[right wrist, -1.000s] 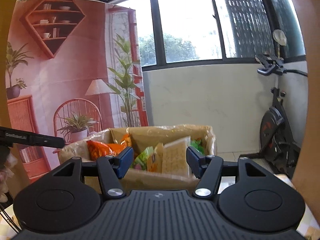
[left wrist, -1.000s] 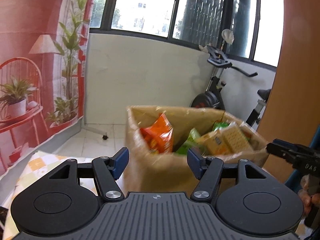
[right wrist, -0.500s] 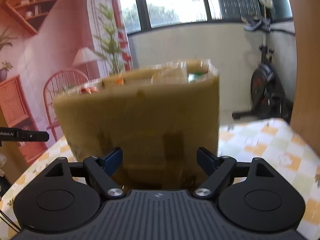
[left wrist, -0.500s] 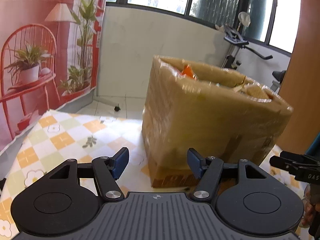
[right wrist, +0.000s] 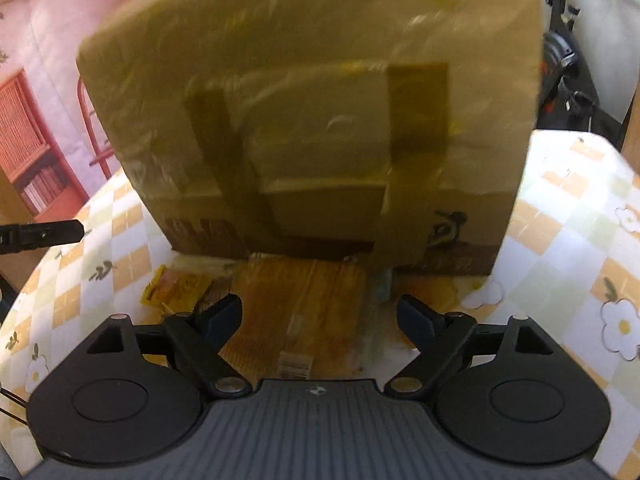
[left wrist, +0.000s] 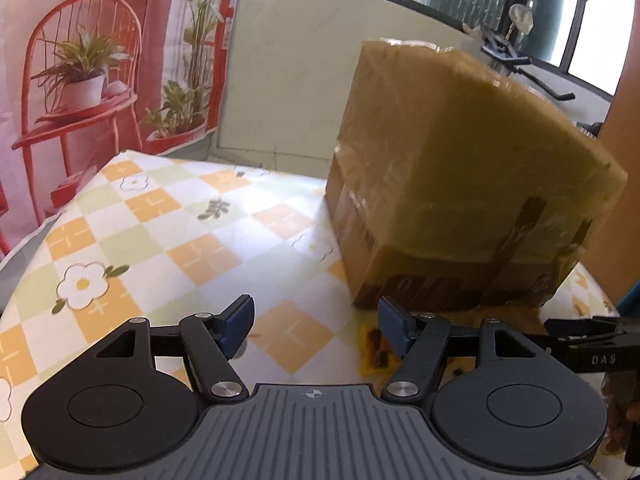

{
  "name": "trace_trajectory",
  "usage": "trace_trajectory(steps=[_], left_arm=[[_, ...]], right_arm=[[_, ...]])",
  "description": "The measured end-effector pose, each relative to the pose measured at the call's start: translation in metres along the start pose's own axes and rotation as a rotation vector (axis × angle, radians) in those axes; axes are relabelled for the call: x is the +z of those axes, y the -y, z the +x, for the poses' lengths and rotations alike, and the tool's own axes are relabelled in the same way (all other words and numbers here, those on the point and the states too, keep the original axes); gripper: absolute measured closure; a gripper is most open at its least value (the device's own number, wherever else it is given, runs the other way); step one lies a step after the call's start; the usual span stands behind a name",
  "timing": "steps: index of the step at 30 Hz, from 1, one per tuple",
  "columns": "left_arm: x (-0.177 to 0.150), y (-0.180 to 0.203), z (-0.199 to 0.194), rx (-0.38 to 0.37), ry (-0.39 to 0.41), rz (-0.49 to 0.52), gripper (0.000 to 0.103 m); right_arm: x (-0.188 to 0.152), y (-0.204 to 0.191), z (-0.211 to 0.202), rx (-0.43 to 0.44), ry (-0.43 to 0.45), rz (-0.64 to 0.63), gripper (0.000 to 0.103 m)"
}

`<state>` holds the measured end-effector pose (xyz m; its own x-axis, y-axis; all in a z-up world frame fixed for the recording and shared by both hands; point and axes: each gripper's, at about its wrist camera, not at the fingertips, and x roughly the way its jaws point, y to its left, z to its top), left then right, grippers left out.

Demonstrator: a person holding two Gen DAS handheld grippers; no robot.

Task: Organize snacks
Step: 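Move both tools back down toward the bread and snacks by the box, then lower the left tool onto the small yellow packet and close on it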

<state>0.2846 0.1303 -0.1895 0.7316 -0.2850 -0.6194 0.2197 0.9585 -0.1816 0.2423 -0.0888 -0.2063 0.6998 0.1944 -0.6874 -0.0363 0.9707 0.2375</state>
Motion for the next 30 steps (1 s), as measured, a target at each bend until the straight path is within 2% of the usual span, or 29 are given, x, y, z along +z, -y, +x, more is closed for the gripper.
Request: trace_trajectory(steps=[3,6,9,10,13,22,30], left_arm=[[-0.006,-0.003,0.000,0.003,-0.008,-0.012,0.031],[-0.010,-0.004,0.000,0.005,-0.018,-0.022,0.030],[-0.012,-0.002,0.000,0.008,-0.027,-0.017,0.030],[-0.012,-0.002,-0.001,0.008,-0.030,-0.016,0.030],[-0.015,0.002,-0.001,0.010,-0.039,-0.022,0.029],[-0.027,0.022,0.007,-0.001,-0.081,-0.025,0.026],[-0.030,0.045,0.020,0.001,-0.102,-0.004,0.026]], right_arm=[[0.001,-0.006,0.008,0.002,-0.028,-0.012,0.015],[0.006,-0.012,0.014,-0.003,-0.043,-0.028,0.010],[0.004,-0.020,0.021,-0.032,-0.045,-0.068,0.010],[0.003,-0.022,0.022,-0.039,-0.042,-0.086,0.013],[-0.005,-0.026,0.019,-0.050,-0.012,-0.165,0.023],[-0.028,-0.008,-0.002,-0.005,0.057,-0.192,0.025],[-0.049,0.006,-0.015,-0.022,0.144,-0.182,0.025]])
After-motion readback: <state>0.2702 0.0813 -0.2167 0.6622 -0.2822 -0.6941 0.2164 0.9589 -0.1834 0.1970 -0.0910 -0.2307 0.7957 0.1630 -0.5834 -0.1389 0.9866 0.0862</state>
